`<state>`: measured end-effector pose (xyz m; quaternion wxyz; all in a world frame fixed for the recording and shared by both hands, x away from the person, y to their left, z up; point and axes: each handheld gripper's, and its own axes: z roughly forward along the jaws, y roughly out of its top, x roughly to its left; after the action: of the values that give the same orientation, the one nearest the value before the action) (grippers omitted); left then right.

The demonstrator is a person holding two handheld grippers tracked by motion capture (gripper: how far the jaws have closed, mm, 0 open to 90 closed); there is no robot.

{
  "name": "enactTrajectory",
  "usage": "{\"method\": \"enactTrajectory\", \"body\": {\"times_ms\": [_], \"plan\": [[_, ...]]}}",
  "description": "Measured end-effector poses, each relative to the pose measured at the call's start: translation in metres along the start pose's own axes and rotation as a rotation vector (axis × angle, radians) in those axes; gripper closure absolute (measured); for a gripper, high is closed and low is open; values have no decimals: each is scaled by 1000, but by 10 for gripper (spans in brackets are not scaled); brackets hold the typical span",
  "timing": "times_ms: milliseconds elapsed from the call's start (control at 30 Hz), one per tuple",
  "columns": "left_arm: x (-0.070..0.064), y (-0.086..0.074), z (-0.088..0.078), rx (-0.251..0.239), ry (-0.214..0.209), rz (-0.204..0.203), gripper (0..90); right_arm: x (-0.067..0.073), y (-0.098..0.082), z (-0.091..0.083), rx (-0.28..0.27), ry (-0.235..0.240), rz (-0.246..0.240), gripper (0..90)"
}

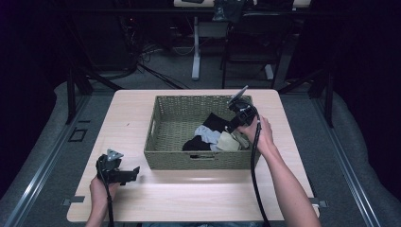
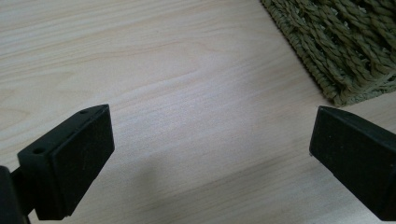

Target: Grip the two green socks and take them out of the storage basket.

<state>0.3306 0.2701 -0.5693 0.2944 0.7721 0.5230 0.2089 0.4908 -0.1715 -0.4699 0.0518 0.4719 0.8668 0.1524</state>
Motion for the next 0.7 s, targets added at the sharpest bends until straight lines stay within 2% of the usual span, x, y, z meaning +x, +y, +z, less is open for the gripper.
{"method": "enactTrajectory", "body": {"times_ms": [67, 100, 200, 233, 433, 533, 567, 700], "plan": [[0, 0, 0, 5, -1, 2, 0, 1, 1, 6, 4, -10, 9, 507], [0, 0, 0, 3, -1, -1, 0, 0, 2, 7, 26, -13, 7, 518], [1, 0, 0, 5, 0, 4, 0, -1, 3, 14, 48, -20, 10, 541], [0, 0, 0, 2, 1, 2, 0, -1, 3, 17, 42, -19, 23, 546], [0, 0, 0, 3, -1, 2, 0, -1, 5, 24, 91, -41, 20, 578], [0, 0, 1, 2, -6, 1, 0, -1, 5, 28, 94, -52, 38, 660], [0, 0, 1, 1, -5, 1, 1, -2, 6, 27, 119, -54, 24, 684], [-1, 0, 0, 0, -6, 6, 1, -1, 6, 30, 123, -49, 32, 798]]}}
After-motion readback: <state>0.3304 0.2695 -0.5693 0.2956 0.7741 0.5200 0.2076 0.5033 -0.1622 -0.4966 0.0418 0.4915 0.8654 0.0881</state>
